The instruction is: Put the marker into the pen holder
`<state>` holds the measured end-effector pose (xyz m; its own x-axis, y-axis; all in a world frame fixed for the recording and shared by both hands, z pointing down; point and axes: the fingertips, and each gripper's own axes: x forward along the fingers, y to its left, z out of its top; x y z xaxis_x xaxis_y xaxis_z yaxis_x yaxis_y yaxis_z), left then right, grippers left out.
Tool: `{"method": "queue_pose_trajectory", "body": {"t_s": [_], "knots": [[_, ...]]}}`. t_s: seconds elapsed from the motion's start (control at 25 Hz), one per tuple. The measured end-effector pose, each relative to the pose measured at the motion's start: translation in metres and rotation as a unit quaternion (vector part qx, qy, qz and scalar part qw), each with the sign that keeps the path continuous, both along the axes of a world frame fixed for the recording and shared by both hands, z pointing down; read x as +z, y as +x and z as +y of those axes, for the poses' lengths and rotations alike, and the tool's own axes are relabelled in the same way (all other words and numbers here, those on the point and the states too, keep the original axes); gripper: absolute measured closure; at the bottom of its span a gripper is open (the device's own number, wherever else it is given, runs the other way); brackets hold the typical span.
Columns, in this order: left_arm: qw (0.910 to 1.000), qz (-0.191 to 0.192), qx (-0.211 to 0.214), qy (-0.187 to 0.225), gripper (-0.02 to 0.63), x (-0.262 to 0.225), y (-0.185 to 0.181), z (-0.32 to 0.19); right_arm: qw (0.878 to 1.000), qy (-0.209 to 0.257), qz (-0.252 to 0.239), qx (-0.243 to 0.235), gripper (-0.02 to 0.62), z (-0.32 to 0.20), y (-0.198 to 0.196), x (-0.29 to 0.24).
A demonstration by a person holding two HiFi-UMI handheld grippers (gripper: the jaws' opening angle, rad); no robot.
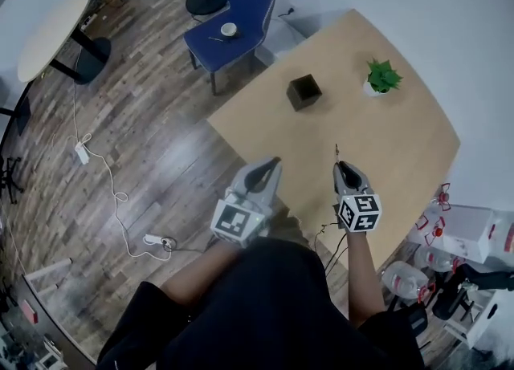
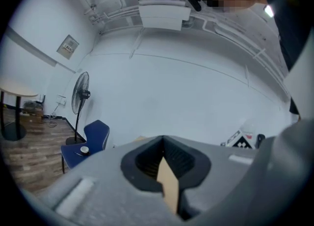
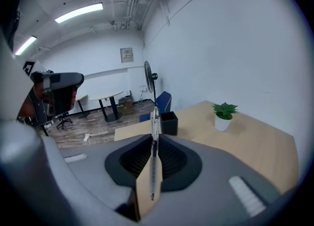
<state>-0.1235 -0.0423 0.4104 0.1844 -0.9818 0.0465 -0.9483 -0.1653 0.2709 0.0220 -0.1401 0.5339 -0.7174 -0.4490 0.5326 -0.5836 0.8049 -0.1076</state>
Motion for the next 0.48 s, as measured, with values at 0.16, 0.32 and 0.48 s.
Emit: {"method": "queue_pose_trajectory", "body": {"t_s": [0.16,0.32,0.48], "knots": [[0.9998,0.008,-0.011,0.016,0.603,-0.008,-0.046,0.030,0.999,-0.005,-0.030,0.010,0.549,0.033,-0.055,-0.020],[0.9991,-0.001,-0.031,0.028,0.604,-0.015,-0.092,0.062,0.999,-0.005,-0.053,0.011,0.549,0.060,-0.096,-0.035],[0.9980,0.022,-0.053,0.026,0.603,-0.009,-0.140,0.092,0.997,0.002,-0.077,0.010,0.549,0.079,-0.131,-0.052]]}}
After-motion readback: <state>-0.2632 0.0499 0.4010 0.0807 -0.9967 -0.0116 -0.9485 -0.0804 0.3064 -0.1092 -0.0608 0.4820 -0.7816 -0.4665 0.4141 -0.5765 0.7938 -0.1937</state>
